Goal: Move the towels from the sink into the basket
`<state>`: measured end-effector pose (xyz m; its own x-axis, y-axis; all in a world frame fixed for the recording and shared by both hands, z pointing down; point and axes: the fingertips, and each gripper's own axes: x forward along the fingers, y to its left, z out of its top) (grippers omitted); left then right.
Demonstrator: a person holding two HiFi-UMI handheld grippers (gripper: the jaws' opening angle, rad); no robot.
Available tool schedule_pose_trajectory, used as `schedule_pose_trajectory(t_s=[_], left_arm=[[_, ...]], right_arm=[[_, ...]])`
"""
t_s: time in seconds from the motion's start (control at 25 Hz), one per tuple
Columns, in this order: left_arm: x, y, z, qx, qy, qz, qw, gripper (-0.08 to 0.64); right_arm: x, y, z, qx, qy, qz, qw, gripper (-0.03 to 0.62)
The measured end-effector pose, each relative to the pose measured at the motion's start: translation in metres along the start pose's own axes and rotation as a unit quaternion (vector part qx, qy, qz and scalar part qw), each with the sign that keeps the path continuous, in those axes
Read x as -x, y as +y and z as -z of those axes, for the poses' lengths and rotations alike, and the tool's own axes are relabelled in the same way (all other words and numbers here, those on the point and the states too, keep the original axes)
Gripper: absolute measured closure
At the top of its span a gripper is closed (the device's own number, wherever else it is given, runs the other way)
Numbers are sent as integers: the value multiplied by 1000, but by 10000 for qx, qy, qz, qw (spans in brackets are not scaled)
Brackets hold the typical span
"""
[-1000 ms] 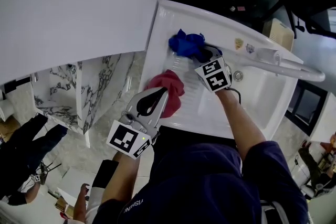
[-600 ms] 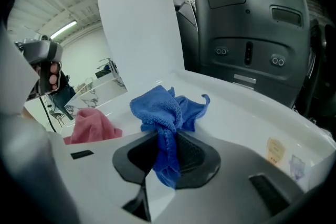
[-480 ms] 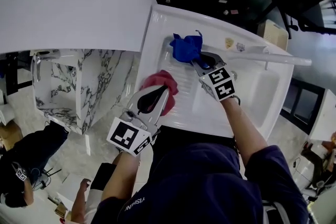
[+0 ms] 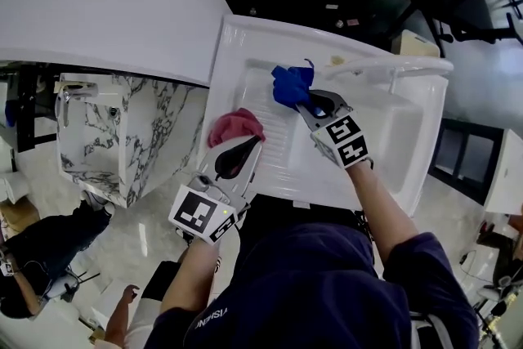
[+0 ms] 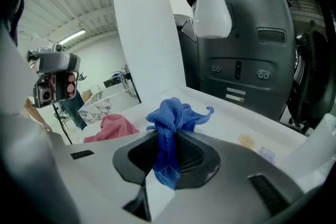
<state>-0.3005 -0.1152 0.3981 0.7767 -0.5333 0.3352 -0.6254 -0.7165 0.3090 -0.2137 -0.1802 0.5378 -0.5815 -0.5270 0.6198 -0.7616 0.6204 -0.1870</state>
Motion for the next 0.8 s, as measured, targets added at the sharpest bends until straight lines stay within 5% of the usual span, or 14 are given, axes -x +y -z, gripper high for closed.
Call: schedule_pose_trajectory(t_s=[0.8], left_arm=[[-52,-130,-17,-675,40,558,9961,557]], right_arm=[[149,-30,48,-206,-561,297,9978,520]])
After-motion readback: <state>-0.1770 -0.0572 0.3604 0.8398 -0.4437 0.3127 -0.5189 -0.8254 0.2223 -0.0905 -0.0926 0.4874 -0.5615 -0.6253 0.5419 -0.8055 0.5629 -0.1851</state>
